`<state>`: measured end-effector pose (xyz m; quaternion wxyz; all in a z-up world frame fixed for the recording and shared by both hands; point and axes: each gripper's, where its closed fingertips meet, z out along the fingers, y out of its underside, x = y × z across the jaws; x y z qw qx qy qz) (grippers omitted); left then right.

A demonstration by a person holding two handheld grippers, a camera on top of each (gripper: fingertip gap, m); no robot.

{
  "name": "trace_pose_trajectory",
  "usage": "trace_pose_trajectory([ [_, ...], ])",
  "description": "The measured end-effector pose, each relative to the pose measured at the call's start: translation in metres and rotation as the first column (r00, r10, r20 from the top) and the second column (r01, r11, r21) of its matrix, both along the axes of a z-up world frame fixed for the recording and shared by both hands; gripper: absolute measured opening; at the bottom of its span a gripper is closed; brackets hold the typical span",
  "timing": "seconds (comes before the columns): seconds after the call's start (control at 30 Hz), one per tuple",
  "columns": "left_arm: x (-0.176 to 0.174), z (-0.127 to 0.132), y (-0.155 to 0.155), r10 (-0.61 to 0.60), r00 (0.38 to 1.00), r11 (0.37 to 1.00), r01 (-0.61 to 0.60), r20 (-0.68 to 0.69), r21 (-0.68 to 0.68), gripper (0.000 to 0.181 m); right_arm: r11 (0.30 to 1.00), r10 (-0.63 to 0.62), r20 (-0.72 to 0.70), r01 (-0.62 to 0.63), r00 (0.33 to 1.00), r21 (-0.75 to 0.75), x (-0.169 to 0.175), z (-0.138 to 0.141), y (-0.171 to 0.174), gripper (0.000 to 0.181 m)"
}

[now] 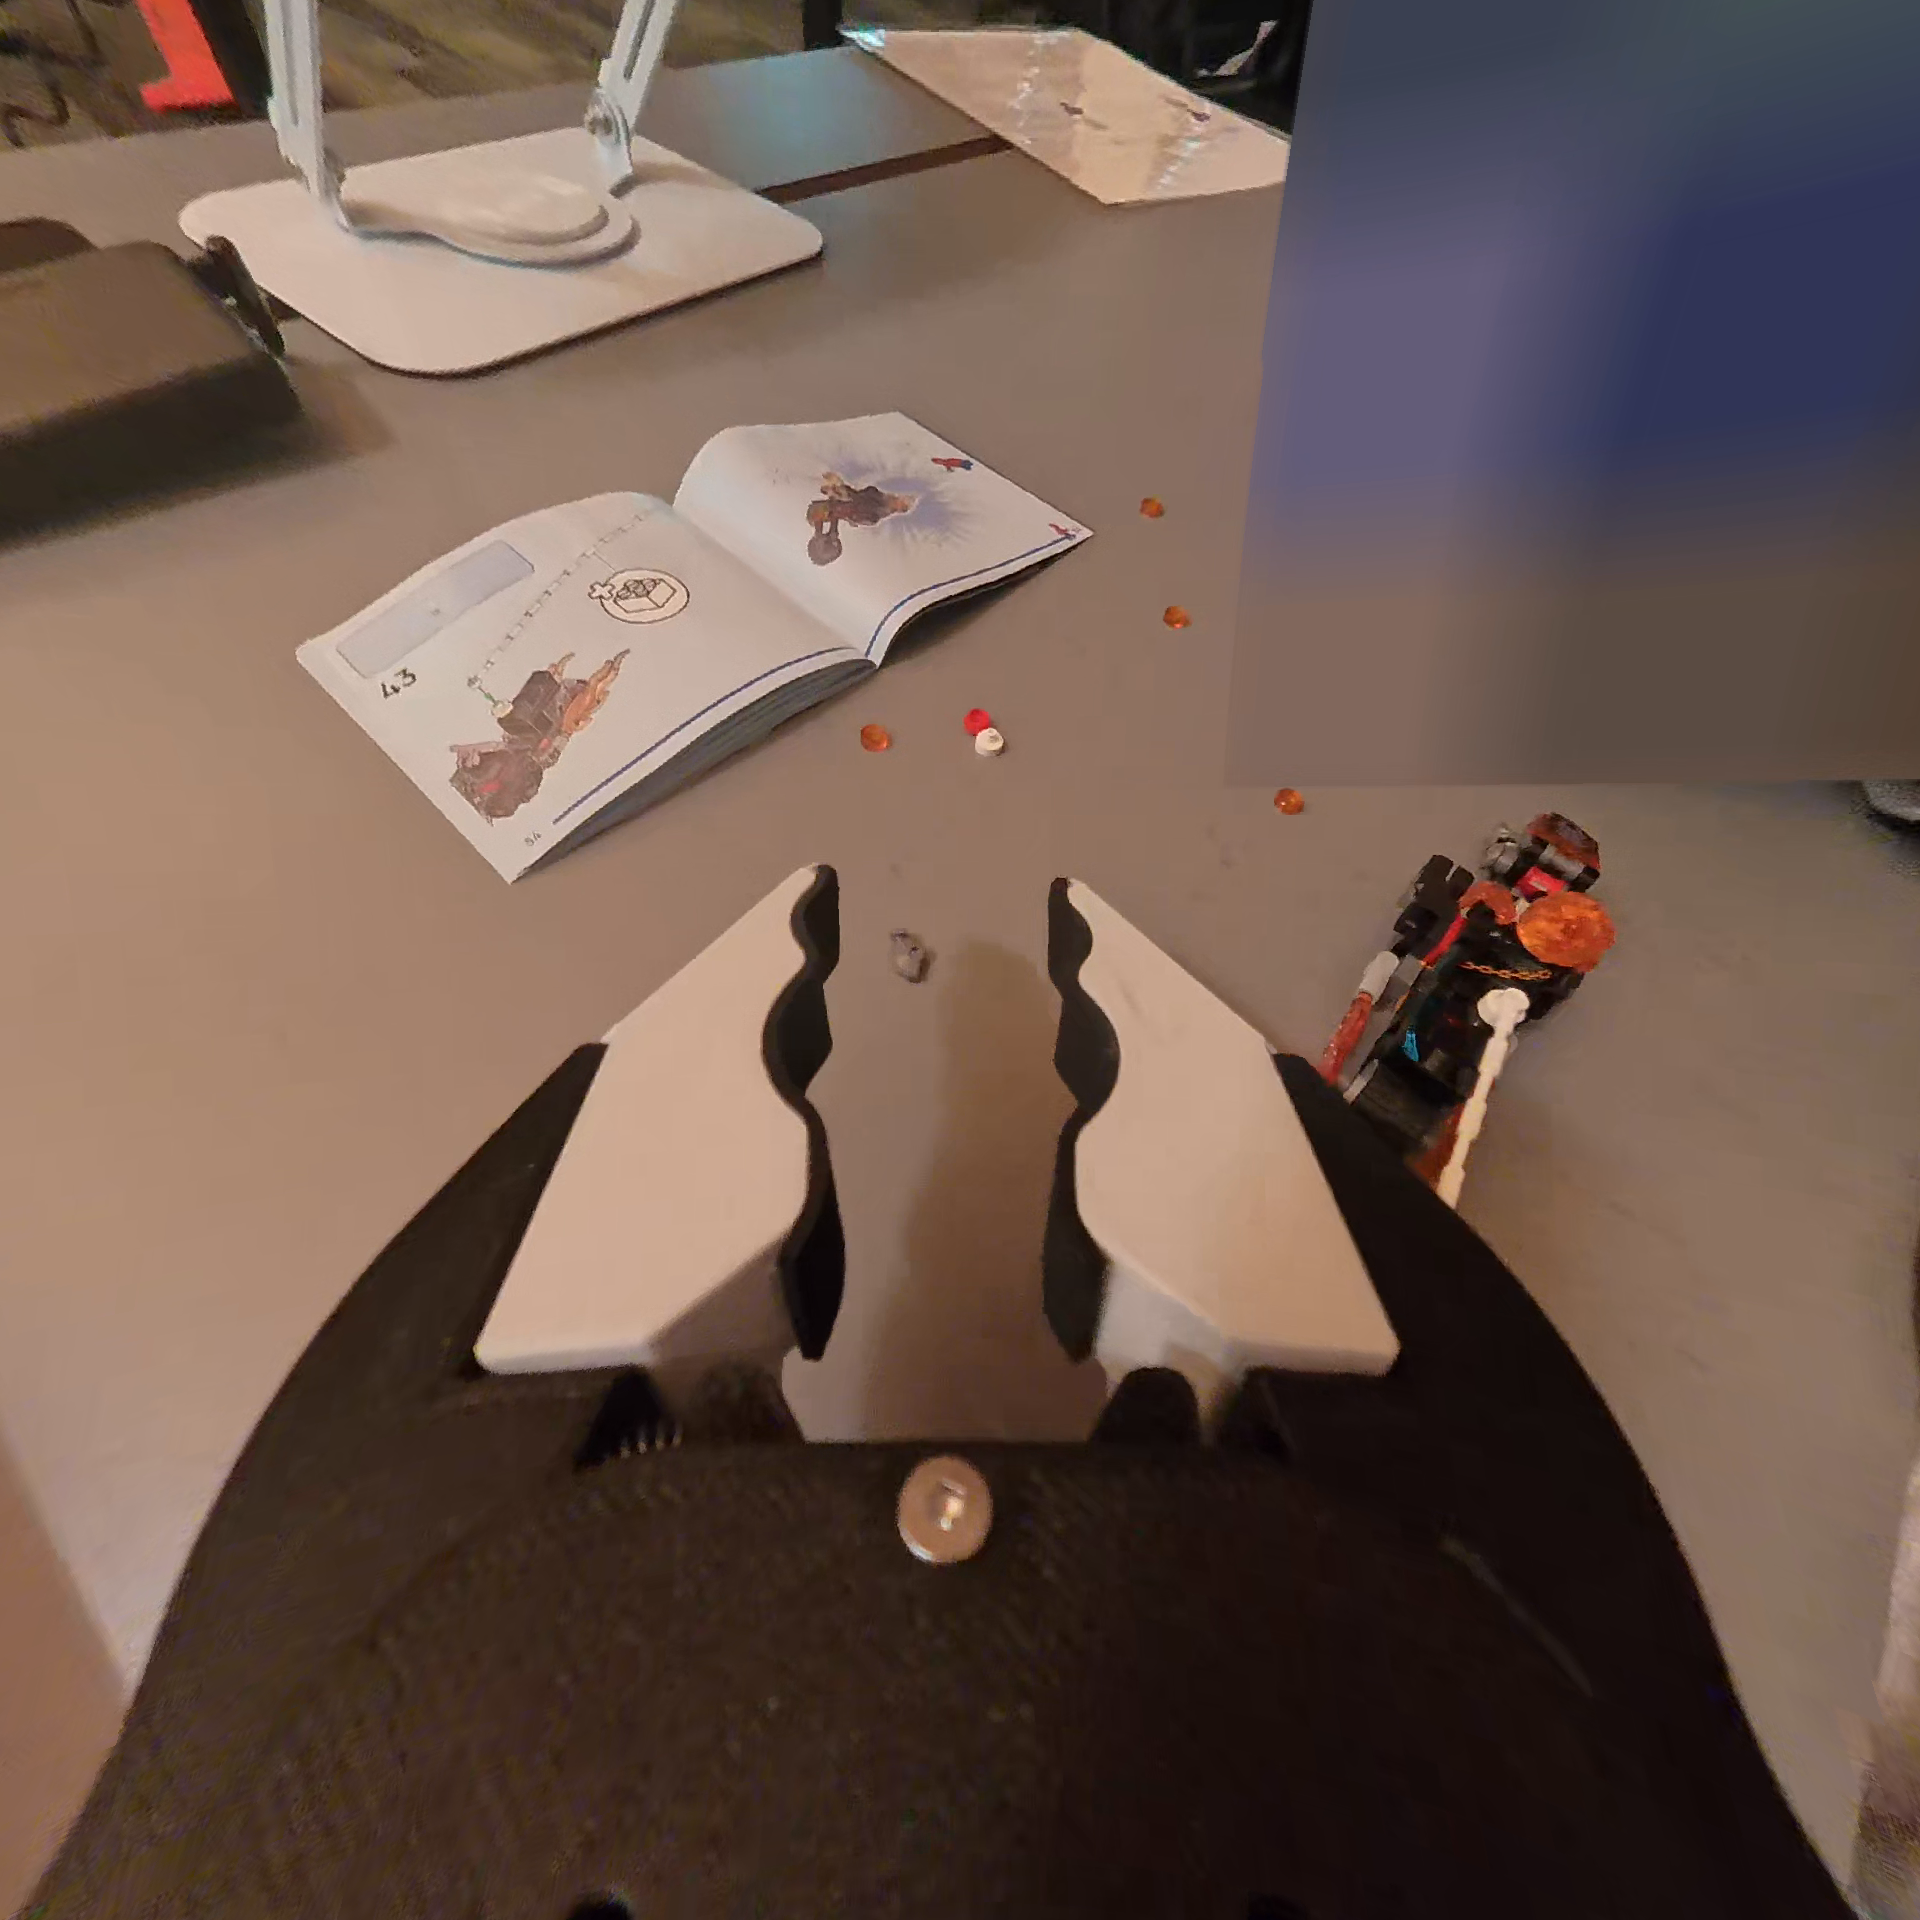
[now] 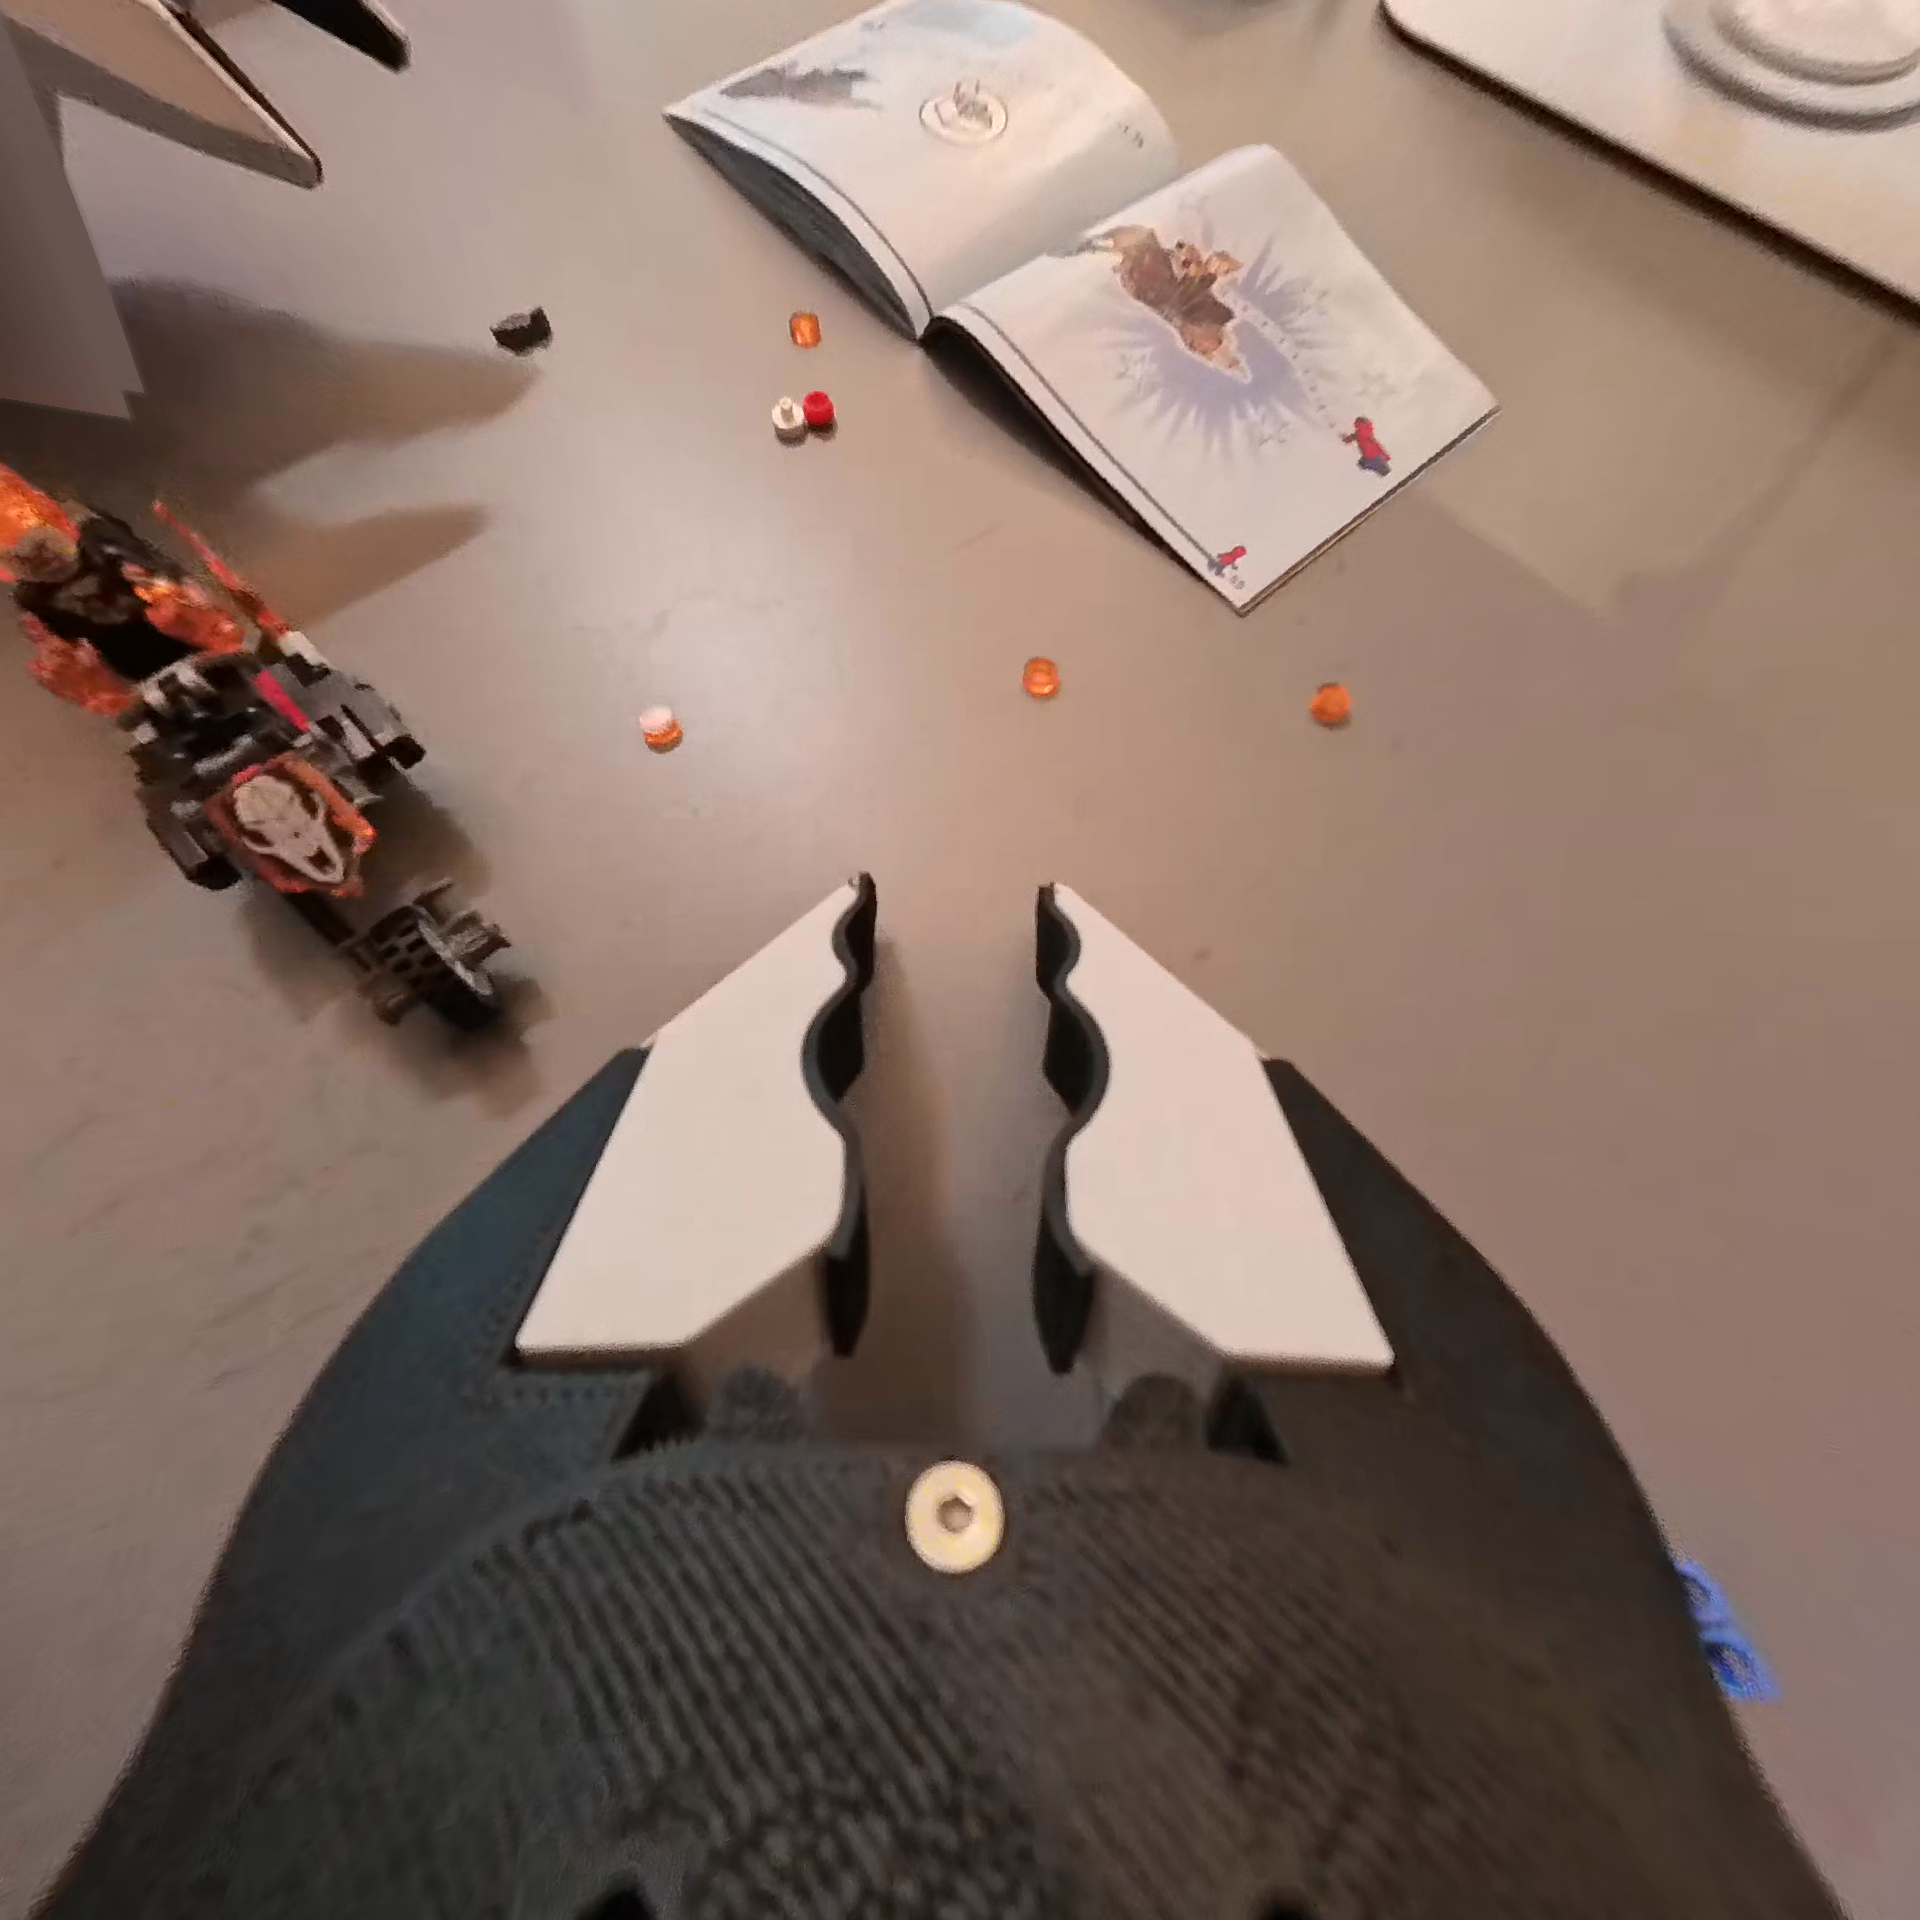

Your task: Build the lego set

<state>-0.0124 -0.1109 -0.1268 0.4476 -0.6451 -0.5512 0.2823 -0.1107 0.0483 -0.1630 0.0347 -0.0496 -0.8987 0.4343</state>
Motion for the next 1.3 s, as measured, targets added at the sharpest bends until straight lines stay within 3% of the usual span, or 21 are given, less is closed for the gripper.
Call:
trace_pose_trajectory([
  [0.1,-0.002,-0.005,-0.003,0.01,0.999,0.999,-0.011,0.038,0.038,0.049,0.999,-0.006,0.029,0.005,1.0,0.048,-0.003,-0.008,-0.002,0.032],
  [0.33,-0.006,-0.01,-0.002,-0.02,0.996,0.992,0.009,0.085,0.125,0.052,0.999,-0.006,0.039,0.004,0.999,0.043,-0.012,-0.008,-0.01,0.027],
  [1.3,-0.006,-0.009,-0.002,-0.036,0.995,0.983,0.019,0.089,0.184,0.057,0.999,0.028,0.051,-0.03,0.998,0.044,-0.021,-0.007,-0.023,0.009],
])
